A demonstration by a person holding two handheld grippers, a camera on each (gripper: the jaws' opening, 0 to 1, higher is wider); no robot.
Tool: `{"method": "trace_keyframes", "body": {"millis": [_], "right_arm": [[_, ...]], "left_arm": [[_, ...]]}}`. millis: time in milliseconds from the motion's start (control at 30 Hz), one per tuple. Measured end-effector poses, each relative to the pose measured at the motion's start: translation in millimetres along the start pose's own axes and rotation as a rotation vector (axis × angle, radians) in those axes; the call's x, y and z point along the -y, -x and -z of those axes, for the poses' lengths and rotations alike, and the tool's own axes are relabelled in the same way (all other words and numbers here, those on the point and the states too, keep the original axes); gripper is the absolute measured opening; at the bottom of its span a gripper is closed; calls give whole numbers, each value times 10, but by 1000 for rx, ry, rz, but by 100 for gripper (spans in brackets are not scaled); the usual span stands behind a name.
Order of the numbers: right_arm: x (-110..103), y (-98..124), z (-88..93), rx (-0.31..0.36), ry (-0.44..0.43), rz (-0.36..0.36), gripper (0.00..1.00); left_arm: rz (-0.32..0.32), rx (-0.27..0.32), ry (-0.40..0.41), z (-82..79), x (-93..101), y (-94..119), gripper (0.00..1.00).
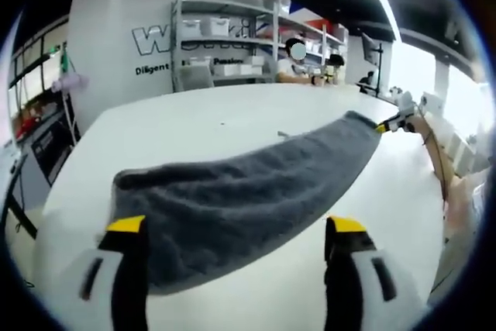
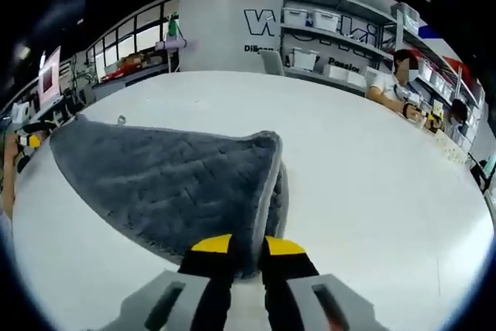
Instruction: Fold the towel on the table until its edges align and the towel forms a compact rectangular stack.
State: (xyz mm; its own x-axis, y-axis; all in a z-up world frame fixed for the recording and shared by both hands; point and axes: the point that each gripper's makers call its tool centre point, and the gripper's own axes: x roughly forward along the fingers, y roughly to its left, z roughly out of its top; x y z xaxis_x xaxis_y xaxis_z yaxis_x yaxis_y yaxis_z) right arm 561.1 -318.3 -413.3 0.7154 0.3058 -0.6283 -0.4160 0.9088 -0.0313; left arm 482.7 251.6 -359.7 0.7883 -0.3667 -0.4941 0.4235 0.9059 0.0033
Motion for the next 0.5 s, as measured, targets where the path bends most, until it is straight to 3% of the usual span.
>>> {"method": "trace_keyframes", "body": {"millis": [500], "right_arm": [[-55, 18, 1, -3, 19, -7, 7]], "left_arm": [[-4, -2, 19, -3, -95, 35, 100]]}}
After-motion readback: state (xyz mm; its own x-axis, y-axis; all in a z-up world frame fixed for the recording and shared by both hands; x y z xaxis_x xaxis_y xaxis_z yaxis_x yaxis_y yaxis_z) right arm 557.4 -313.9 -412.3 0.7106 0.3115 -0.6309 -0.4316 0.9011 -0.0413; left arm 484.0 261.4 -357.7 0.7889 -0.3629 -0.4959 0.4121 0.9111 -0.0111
